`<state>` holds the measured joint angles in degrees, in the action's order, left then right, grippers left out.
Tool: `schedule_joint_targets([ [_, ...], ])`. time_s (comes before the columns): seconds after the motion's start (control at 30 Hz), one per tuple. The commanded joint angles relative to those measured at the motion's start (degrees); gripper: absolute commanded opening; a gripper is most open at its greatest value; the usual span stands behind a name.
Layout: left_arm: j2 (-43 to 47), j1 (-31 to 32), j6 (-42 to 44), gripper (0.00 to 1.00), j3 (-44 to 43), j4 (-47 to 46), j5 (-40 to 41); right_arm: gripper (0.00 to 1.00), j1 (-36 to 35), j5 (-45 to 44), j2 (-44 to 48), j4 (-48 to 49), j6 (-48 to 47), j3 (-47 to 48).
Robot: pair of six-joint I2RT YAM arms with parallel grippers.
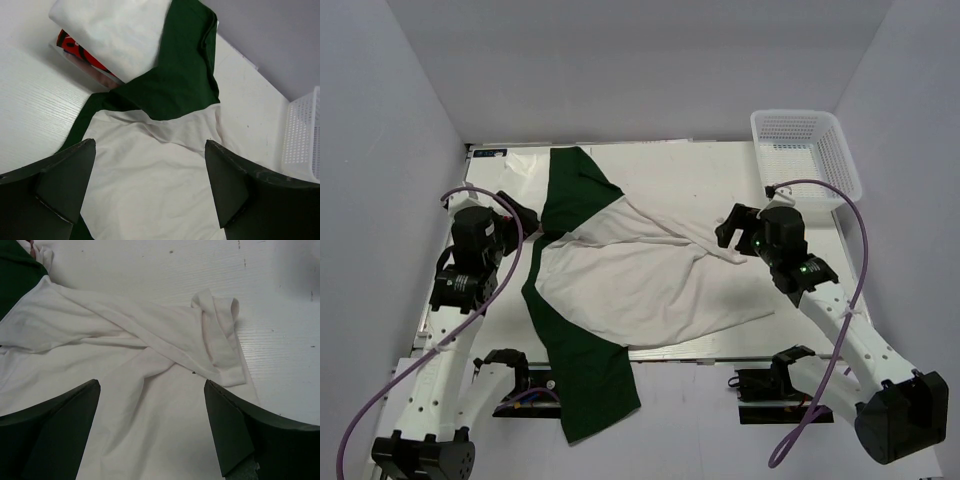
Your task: Fold and stack the t-shirts
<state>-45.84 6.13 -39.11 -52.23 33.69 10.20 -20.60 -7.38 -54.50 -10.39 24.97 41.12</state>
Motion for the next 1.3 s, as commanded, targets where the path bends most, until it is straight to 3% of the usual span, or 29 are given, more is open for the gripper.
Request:
schedule_joint_targets([
  [0.0,1.9,0.3,-0.9,1.00,0.2,1.2,2.4,0.90,0.2,2.5,-1.1,1.1,-1.0,2.4],
  [0.3,2.5,-0.2,-2.6,1.00,2.1,-0.6,3.3,0.90,-0.4,10.7,-5.6,2.7,-4.1,1.8],
  [0.5,3.0,-0.2,-3.7,1.00,3.9,-2.9,4.6,0.90,-9.5,14.9,-16.4,5.0,-7.5,7.2],
  [0.7,3.7,-0.2,-3.2,1.00,4.7,-2.9,4.0,0.90,-20.5,11.2,-37.4,1.7,-11.4,24.0],
  [0.73,3.7,-0.2,-3.2,1.00,4.7,-2.9,4.0,0.90,-23.4,10.0,-45.1,0.5,-12.5,29.2],
  [1.07,1.9,-0.2,-2.6,1.00,4.2,-2.9,2.9,0.90,-27.5,8.2,-71.2,-5.7,-13.2,53.8],
  [1.27,0.8,-0.2,-2.6,1.00,4.2,-2.4,2.9,0.90,-25.9,-0.8,-69.0,-6.6,-7.3,46.5],
])
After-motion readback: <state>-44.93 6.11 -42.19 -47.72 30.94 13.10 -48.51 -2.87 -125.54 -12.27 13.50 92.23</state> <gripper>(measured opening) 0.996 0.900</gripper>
